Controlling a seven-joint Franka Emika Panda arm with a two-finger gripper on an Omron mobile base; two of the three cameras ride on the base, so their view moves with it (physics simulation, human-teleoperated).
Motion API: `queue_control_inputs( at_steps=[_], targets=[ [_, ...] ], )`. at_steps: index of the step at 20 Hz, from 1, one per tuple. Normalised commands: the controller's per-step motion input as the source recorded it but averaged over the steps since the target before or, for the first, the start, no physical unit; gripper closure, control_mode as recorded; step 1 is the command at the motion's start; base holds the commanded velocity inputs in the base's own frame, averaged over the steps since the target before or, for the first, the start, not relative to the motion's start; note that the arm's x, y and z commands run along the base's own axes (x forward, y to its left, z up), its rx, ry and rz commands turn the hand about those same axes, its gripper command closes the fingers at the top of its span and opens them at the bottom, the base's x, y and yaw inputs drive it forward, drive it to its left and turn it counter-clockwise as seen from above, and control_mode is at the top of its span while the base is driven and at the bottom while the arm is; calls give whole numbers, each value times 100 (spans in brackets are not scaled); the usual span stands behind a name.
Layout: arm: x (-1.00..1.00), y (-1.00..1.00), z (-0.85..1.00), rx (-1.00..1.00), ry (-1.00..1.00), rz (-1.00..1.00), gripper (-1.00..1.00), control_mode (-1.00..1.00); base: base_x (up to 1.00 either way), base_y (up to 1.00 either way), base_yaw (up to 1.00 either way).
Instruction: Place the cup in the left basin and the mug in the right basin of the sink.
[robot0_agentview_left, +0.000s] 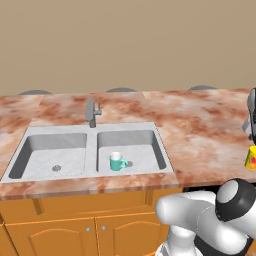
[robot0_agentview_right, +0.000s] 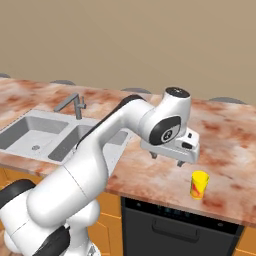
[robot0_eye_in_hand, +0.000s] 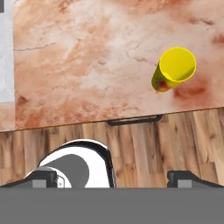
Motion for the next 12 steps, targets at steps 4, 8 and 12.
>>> queue_control_inputs(
  at_steps=[4, 8, 12],
  targets=[
    [-5, -8, -5, 0, 8, 0, -100, -100, 0, 0, 0],
    [-2, -8, -3, 0, 16, -4, -100, -100, 0, 0, 0],
    [0, -6, -10, 0, 20, -2, -100, -100, 0, 0, 0]
  ],
)
